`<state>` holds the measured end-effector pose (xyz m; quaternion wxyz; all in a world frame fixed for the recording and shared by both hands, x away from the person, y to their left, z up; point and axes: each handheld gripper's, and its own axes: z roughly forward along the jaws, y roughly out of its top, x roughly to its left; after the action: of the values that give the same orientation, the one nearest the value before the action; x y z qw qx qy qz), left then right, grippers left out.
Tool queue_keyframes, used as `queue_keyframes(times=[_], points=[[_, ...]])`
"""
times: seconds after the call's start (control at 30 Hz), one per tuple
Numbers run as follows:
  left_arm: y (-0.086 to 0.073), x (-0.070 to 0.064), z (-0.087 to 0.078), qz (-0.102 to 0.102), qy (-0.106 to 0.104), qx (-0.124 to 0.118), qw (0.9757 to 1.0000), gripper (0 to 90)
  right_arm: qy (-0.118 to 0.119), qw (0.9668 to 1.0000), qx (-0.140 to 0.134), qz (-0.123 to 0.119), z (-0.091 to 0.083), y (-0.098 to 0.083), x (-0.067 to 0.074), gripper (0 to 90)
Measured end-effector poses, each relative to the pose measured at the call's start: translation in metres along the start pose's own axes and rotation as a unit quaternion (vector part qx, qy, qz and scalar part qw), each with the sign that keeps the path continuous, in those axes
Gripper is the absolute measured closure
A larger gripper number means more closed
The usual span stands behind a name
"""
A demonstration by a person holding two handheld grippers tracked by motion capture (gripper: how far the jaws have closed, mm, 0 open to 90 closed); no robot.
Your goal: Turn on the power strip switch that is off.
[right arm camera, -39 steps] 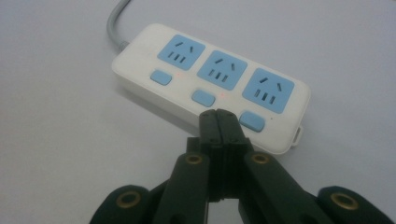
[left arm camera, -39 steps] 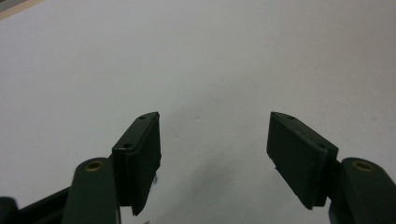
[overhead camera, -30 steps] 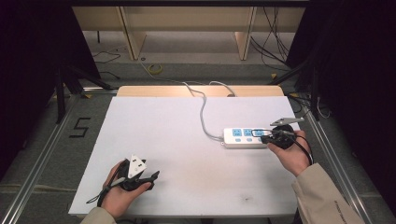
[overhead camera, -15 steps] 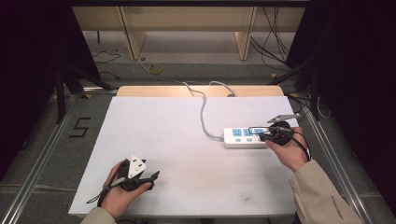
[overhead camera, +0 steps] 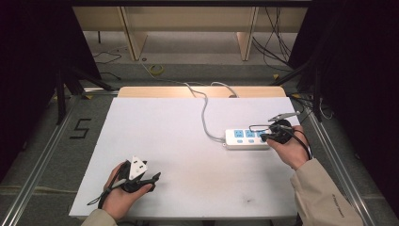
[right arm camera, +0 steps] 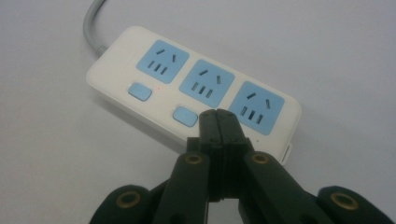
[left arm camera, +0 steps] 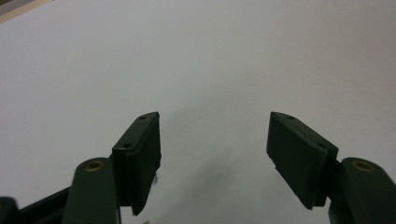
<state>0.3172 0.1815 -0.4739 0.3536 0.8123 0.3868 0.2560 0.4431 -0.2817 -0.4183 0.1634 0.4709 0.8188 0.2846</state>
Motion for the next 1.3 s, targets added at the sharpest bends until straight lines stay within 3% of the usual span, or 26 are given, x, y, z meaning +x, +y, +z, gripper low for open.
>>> queue_keyframes(times=[0.43, 1.3], points=[[0.000, 0.000, 0.000, -0.002, 0.001, -0.002, 1.0000, 34.9, 0.002, 0.9999, 0.014, -0.002, 0.005, 0.010, -0.001, 90.0], [0.000, -0.001, 0.002, -0.003, 0.000, -0.002, 1.0000, 34.9, 0.008, 0.9992, 0.036, 0.012, 0.015, 0.013, -0.005, 90.0]])
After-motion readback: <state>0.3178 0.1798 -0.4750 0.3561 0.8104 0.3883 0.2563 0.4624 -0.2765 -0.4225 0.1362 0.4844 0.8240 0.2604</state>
